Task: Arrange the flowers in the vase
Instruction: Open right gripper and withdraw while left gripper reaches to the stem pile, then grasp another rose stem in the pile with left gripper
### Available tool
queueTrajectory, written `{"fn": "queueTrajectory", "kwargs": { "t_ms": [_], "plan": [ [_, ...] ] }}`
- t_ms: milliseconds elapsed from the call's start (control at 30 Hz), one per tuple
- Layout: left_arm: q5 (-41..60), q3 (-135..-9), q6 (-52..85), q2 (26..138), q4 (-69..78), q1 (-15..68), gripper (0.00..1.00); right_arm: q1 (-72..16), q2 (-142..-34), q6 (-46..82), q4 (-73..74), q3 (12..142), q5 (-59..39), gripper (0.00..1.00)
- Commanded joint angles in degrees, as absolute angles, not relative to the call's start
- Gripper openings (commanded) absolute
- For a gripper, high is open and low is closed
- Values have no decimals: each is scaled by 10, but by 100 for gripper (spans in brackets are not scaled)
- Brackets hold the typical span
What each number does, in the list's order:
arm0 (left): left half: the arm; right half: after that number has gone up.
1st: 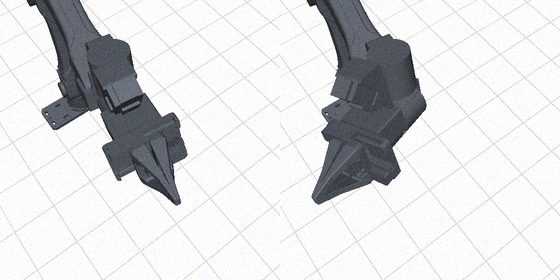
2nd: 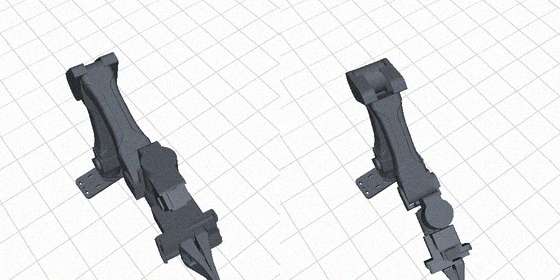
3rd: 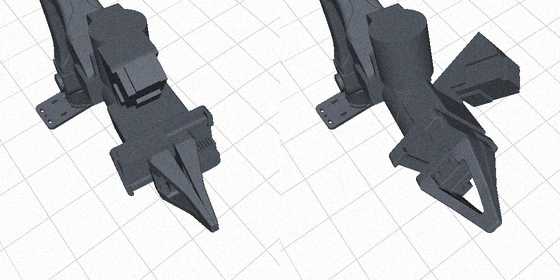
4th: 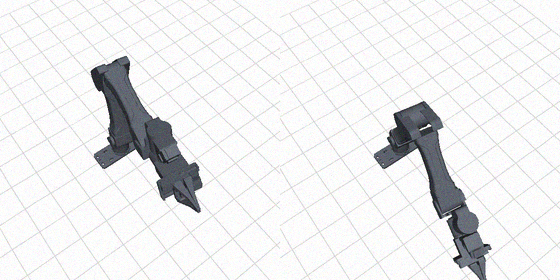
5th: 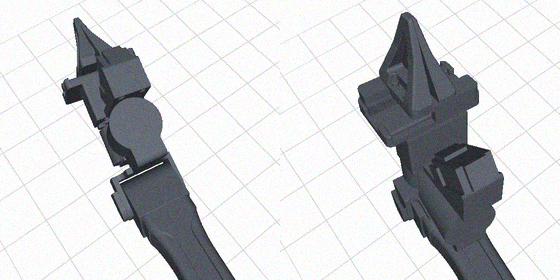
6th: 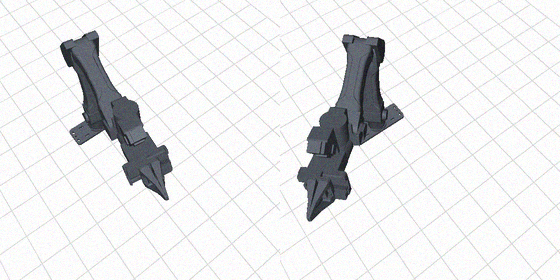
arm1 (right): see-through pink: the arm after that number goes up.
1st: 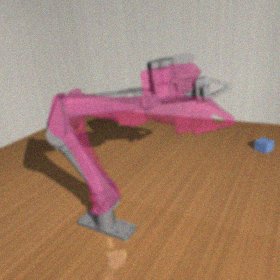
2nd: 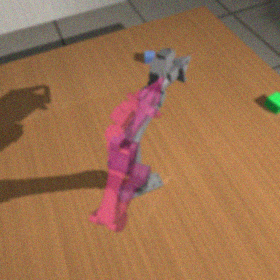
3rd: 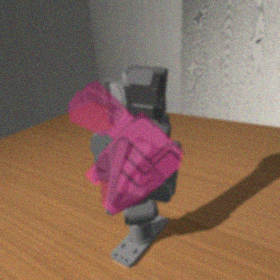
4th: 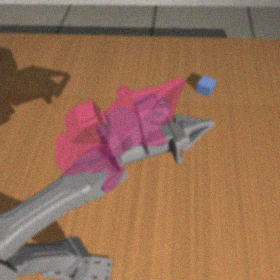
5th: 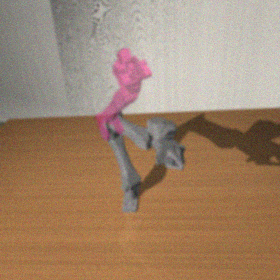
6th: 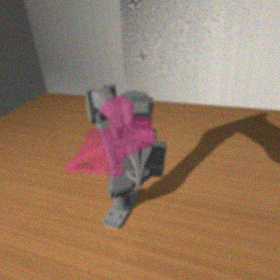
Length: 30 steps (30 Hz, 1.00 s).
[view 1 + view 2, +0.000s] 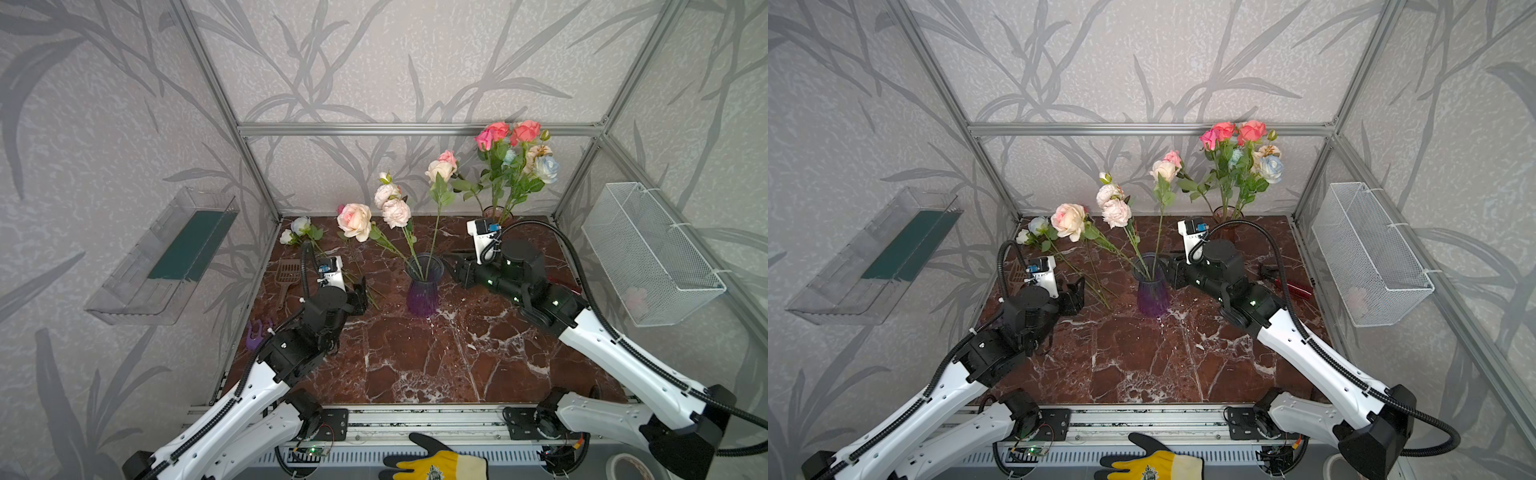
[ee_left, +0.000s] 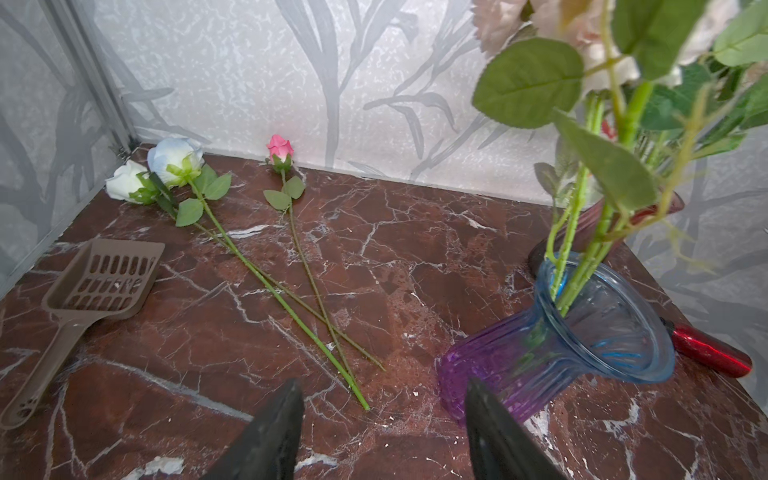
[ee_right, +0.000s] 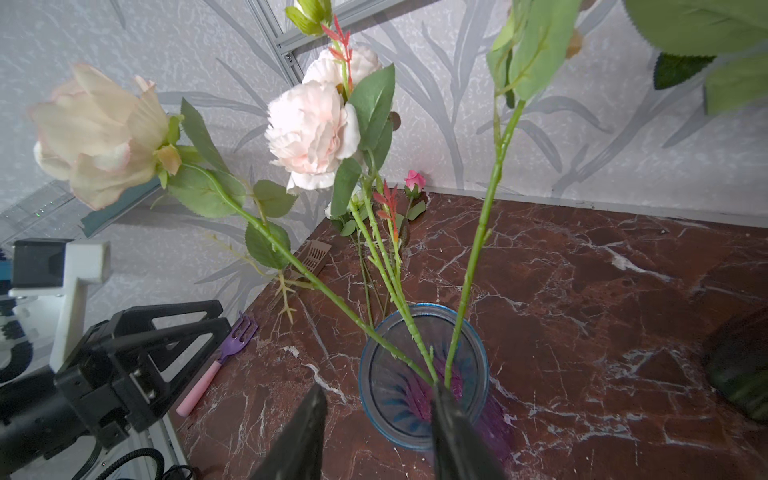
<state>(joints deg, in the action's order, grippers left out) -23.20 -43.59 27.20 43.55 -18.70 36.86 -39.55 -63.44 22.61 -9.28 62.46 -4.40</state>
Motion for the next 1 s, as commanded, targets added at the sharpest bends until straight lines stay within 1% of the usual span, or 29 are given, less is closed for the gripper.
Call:
{"fn": "queueTrajectory", "kwargs": {
  "t_ms": [0,200,333,433,500,600,733,800,900,967],
  "plan": [
    [-235,-440,317,452,-225,339,63,-397,-586,225,-105,598,-18,42],
    [-172,-465,371,522,-265,244,62,-396,-519,220,-127,546,21,43],
    [-111,-496,394,598,-276,162,62,-390,-496,219,-134,521,29,43],
    [-58,-531,392,676,-272,111,59,-382,-489,223,-130,507,22,43],
    [-39,-562,378,731,-271,93,55,-377,-486,227,-126,499,16,43],
    [-53,-613,372,808,-285,74,52,-366,-482,235,-120,487,2,43],
    [-55,-660,372,897,-274,41,50,-357,-471,245,-115,470,-12,43],
    [-51,-692,354,943,-272,28,46,-353,-465,247,-115,464,-15,43],
    [-59,-758,342,1020,-303,20,44,-347,-457,252,-113,455,-23,43],
    [-56,-815,322,1075,-348,18,42,-344,-456,253,-114,451,-25,43]
  ]
}}
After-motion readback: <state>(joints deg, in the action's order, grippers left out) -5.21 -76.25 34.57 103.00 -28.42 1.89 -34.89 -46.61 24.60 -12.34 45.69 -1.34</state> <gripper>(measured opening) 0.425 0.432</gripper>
